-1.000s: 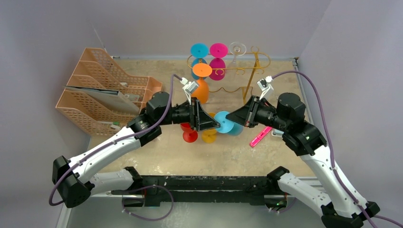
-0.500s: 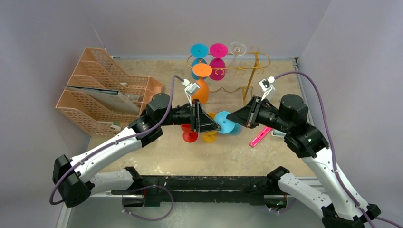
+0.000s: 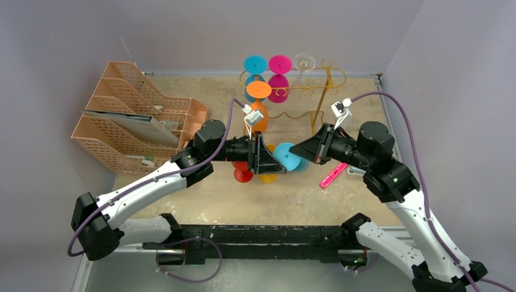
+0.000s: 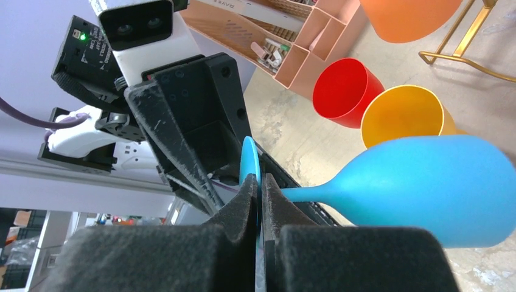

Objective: Take the wine glass off the wine glass rack
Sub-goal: Place the wine glass at the center of the board.

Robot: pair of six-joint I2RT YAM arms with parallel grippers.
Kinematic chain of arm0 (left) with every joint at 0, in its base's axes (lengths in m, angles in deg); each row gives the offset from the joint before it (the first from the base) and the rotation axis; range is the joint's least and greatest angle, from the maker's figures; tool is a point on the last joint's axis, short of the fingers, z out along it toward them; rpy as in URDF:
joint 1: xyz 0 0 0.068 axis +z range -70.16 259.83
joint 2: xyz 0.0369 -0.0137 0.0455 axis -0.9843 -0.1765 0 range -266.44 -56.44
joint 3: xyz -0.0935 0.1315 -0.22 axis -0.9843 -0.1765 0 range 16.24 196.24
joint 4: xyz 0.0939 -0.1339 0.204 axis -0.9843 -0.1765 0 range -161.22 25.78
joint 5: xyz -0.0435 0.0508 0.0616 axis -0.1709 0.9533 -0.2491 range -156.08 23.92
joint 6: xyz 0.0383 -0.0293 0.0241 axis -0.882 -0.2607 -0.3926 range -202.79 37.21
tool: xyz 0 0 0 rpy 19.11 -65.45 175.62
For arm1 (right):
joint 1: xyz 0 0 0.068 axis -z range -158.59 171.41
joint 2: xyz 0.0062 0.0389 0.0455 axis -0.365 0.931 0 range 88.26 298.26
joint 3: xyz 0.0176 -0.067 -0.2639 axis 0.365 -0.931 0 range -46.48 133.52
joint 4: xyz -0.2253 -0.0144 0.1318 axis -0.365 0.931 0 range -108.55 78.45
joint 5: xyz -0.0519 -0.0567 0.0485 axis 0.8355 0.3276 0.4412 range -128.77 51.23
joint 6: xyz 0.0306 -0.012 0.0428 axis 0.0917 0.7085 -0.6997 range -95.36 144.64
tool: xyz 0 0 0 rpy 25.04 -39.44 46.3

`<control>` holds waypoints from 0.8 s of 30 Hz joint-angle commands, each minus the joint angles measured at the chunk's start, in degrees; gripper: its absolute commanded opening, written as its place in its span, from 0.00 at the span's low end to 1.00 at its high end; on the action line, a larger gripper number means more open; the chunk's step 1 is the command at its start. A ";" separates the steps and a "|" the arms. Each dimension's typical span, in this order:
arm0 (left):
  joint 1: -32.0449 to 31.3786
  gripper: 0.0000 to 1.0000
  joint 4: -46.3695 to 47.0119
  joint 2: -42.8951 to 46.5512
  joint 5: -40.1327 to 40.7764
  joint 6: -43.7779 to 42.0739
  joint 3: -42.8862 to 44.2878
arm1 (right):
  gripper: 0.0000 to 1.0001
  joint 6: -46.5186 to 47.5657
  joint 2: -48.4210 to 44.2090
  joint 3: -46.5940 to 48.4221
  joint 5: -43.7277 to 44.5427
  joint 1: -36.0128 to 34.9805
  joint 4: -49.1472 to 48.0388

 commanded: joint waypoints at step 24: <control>-0.64 0.00 15.05 2.07 -3.17 -0.35 -3.42 | 0.15 6.10 -0.60 4.88 -13.52 0.09 -3.13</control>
